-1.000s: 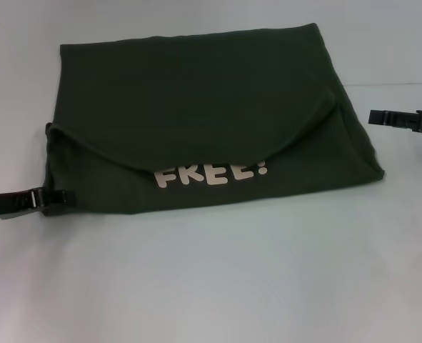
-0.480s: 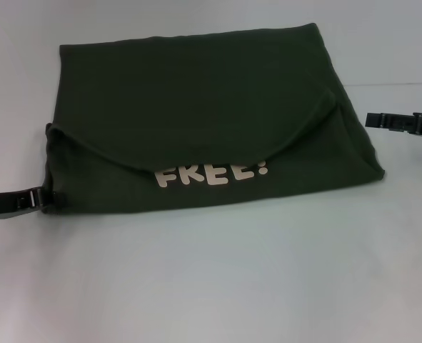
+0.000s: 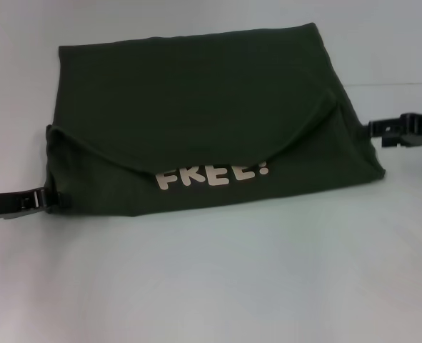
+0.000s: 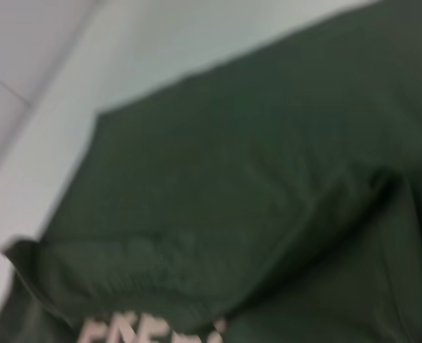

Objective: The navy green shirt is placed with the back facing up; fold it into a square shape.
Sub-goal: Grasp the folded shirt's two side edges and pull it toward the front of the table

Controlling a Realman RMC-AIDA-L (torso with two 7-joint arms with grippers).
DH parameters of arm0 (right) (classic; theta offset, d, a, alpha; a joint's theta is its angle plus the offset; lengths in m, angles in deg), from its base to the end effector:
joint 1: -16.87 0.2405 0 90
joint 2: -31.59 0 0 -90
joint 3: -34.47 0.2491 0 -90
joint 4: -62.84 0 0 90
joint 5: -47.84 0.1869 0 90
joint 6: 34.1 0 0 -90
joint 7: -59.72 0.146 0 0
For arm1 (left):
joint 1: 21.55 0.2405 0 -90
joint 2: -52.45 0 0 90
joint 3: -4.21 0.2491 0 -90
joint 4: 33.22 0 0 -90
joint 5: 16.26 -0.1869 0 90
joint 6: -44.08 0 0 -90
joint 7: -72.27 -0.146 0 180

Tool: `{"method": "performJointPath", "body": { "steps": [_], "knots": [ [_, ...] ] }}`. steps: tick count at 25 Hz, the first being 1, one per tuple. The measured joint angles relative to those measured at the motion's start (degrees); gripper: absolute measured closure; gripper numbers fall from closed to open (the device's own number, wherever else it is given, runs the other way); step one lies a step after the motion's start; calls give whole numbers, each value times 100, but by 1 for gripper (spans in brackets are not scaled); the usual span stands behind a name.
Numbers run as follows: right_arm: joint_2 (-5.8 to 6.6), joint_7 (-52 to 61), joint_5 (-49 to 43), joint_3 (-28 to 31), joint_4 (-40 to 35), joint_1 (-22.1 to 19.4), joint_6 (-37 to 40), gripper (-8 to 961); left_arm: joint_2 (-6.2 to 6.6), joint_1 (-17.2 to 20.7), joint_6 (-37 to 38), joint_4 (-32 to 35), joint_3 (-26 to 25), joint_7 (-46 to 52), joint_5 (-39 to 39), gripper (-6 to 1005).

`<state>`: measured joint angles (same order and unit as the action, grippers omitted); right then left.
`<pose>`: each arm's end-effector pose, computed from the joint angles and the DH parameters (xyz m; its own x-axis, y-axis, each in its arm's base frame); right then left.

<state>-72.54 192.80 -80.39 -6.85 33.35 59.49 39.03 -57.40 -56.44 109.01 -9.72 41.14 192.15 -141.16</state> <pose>0.2700 0.3942 0.0777 0.3141 -0.8459 -0.4309 -0.9488 -0.2639 -0.1736 -0.3201 0.3508 0.0293 0.2525 0.8293 0.4985 0.9671 -0.1991 -0.1586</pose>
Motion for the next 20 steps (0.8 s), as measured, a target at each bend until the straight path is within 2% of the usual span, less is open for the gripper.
{"method": "performJointPath", "body": {
  "steps": [2, 7, 15, 20],
  "knots": [
    [4, 259, -355, -138, -1, 146, -60, 133, 1, -17, 45, 1, 3, 28, 0, 961],
    [-85, 373, -850, -186, 46, 332, -410, 134, 20, -24, 112, 22, 7, 60, 1, 961],
    [-225, 374, -1090, -268, 322, 401, -1010, 141, 24, -27, 127, 31, 7, 69, 1, 961],
    [-381, 291, -1094, -302, 368, 384, -1310, 154, 26, -29, 143, 39, 7, 70, 1, 960]
  ]
}}
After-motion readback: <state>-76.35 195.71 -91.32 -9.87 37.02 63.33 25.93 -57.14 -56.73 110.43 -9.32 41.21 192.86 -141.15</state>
